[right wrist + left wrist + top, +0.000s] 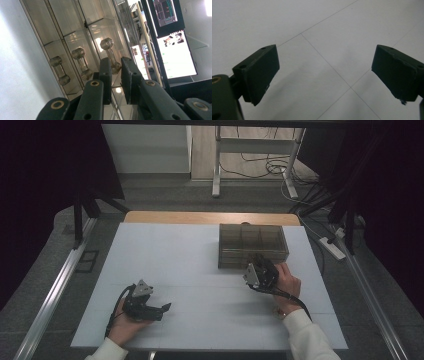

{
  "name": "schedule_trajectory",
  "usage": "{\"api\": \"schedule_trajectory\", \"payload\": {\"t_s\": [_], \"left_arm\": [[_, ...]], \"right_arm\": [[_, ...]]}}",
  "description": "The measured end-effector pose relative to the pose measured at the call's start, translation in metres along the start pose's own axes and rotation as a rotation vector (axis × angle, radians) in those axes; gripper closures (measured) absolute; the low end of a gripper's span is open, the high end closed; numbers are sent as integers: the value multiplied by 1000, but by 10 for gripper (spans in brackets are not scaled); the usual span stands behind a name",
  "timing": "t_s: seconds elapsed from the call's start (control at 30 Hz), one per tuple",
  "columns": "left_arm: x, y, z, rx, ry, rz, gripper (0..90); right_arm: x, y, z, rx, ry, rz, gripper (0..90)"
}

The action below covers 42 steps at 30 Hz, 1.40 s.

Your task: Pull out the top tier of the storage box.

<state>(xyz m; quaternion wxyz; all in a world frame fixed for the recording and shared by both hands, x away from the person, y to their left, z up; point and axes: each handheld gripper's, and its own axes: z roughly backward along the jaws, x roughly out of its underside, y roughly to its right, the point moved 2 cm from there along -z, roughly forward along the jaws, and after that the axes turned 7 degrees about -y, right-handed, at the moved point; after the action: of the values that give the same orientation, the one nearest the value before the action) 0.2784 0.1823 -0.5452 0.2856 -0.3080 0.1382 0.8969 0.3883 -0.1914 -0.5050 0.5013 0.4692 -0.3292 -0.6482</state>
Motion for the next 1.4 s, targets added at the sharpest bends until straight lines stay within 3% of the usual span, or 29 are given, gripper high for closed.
{"api": "schedule_trajectory", "payload": {"t_s": [1.4], "left_arm": [[0, -1, 0, 1, 5, 5, 71]], "right_arm": [[2, -8, 15, 35, -1, 49, 797]]}}
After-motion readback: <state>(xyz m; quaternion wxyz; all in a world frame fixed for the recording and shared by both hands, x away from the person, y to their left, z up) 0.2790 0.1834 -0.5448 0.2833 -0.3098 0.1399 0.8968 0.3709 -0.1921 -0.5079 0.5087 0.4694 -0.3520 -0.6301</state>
